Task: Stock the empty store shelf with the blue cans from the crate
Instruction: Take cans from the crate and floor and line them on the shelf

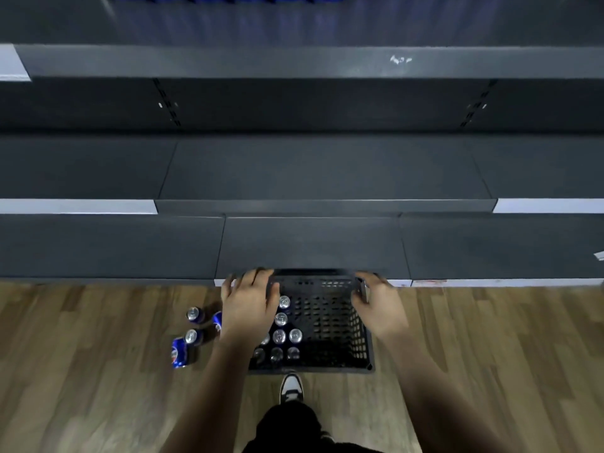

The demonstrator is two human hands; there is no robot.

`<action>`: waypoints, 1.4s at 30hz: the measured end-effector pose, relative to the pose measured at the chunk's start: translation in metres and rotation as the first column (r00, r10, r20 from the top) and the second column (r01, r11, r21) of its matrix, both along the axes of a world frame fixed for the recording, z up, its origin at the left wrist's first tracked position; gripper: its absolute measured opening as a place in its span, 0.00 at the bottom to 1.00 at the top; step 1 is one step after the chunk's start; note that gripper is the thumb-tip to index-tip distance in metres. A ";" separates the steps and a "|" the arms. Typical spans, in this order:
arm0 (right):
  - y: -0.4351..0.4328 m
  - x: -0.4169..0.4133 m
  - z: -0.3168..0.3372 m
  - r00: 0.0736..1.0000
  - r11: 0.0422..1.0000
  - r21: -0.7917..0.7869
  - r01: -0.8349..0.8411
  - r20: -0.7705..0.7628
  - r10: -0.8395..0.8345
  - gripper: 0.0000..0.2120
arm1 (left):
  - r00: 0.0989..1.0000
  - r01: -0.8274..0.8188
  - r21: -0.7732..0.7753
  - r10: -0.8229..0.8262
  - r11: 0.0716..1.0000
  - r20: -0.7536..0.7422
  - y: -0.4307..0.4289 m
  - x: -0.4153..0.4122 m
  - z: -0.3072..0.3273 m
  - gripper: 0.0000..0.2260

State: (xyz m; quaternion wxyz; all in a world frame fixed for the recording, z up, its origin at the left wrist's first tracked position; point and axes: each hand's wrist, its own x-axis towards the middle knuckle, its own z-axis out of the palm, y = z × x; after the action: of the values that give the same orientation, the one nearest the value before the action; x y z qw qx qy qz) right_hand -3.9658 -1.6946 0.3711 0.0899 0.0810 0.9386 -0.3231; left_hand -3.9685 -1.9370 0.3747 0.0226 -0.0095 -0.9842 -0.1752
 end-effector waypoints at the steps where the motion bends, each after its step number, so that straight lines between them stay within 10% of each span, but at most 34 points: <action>1: 0.000 0.005 -0.007 1.000 1.000 0.002 0.001 0.024 -0.001 0.20 | 1.000 -0.006 -0.004 0.007 1.000 0.016 -0.001 0.004 -0.007 0.22; 13: -0.016 0.022 -0.125 0.966 0.999 -0.012 -0.052 0.253 0.053 0.20 | 0.969 0.000 0.007 -0.002 1.000 0.249 -0.014 0.026 -0.112 0.22; 42: -0.063 -0.019 -0.597 0.860 0.937 -0.062 -0.343 0.380 0.340 0.29 | 0.963 0.001 0.016 -0.005 1.000 0.271 -0.050 -0.003 -0.566 0.14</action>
State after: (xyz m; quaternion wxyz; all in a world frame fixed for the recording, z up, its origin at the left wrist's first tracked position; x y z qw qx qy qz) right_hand -3.9848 -1.7578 -0.2261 0.3278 -0.0242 0.9031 -0.2764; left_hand -3.9718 -1.9874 -0.1917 -0.1122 0.0131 -0.9767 -0.1827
